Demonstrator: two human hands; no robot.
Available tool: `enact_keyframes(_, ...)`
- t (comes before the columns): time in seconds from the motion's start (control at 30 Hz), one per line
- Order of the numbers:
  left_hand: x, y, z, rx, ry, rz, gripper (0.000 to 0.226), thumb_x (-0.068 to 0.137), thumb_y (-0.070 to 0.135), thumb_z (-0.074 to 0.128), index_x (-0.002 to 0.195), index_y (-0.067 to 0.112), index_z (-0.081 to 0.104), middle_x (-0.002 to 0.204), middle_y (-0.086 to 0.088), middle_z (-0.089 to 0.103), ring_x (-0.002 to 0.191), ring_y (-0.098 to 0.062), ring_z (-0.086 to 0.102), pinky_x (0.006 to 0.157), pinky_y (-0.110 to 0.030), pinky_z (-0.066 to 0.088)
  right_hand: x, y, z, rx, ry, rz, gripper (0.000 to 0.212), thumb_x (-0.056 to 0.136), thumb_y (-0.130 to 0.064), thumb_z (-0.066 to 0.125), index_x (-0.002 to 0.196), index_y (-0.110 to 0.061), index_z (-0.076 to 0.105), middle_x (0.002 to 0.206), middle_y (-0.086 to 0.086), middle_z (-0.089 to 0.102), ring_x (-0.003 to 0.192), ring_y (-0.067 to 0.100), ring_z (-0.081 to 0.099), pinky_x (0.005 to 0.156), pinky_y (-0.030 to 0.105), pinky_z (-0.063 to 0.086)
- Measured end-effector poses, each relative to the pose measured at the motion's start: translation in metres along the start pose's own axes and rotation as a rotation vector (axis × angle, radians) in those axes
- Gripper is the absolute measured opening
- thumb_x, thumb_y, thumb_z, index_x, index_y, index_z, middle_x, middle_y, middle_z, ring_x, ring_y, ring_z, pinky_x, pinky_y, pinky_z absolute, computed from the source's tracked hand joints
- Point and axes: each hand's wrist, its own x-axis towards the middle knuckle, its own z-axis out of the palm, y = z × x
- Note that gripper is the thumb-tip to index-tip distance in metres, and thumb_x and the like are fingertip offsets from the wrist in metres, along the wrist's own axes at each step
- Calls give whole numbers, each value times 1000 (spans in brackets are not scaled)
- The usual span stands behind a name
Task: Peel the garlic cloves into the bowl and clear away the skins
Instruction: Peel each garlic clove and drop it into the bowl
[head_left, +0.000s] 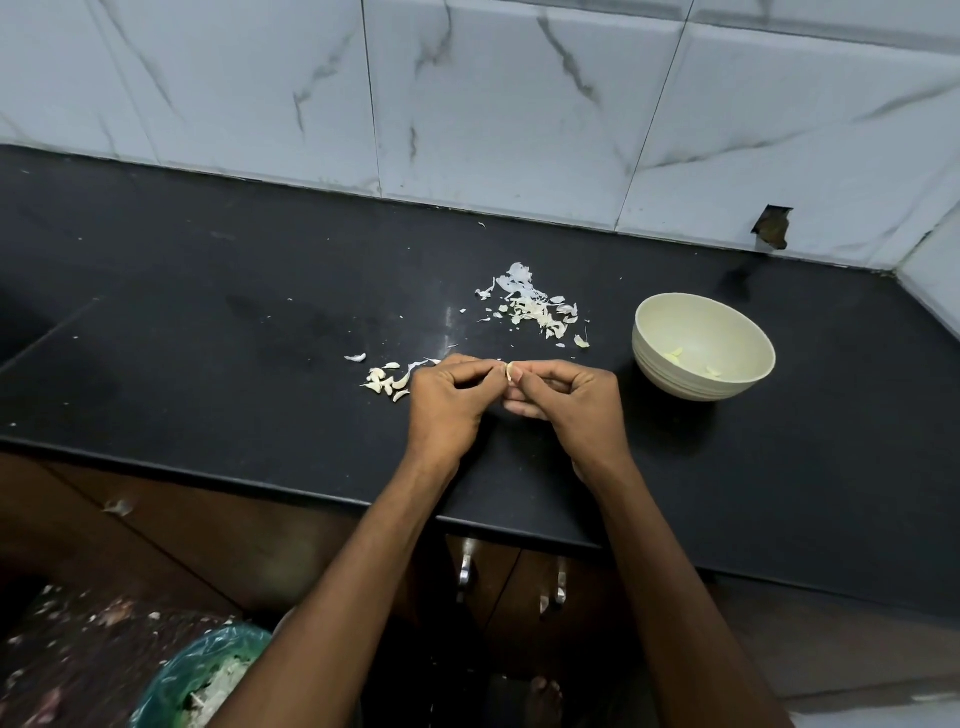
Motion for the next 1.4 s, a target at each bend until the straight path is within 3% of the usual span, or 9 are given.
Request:
enact_keyframes(0.27, 0, -1, 0, -5, 6, 0, 17, 84, 1, 79, 83, 18, 84, 84, 0, 77, 87, -13, 71, 84, -30, 57, 2, 3, -1, -46, -37, -24, 19, 92, -2, 76, 110, 4, 76, 91, 20, 79, 83, 24, 76, 78, 29, 64)
enact_keyframes(0.57, 0, -2, -1, -5, -37, -2, 10, 87, 1, 77, 90, 8, 84, 92, -8, 77, 91, -17, 72, 89, -29, 56, 5, 4, -2, -66, 9, -43, 10, 89, 9, 72, 95, 2, 76, 83, 18, 77, 72, 20, 74, 71, 30, 64)
enact_keyframes(0.8, 4, -5, -2, -60, -14, -35, 18, 87, -2, 78, 104, 4, 78, 92, -5, 76, 80, -11, 64, 78, -26, 55, 5, 3, -1, -17, 25, -23, 9, 95, 6, 68, 97, 0, 75, 82, 17, 76, 72, 21, 73, 72, 30, 64)
enact_keyframes(0.97, -1, 0, -2, -79, -91, -8, 10, 92, 6, 76, 99, 0, 80, 88, -13, 79, 76, -19, 72, 75, -30, 59, 5, 4, -3, -24, 22, -30, 10, 94, -4, 74, 102, 2, 76, 85, 20, 77, 74, 22, 74, 72, 28, 63)
enact_keyframes(1.2, 2, -10, -3, 78, -49, 46, 10, 92, 10, 76, 98, 9, 83, 93, -3, 79, 92, -24, 76, 89, -46, 61, 6, 9, -3, -134, 6, -79, 14, 99, -5, 69, 105, 4, 76, 88, 18, 78, 83, 22, 77, 76, 29, 63)
enact_keyframes(1.4, 1, -7, -3, 85, -74, 60, 11, 91, 8, 77, 100, 9, 83, 94, -3, 79, 94, -19, 75, 88, -34, 59, 6, 8, -4, -159, 3, -95, 12, 98, -5, 69, 105, 3, 76, 85, 15, 78, 79, 21, 77, 76, 31, 64)
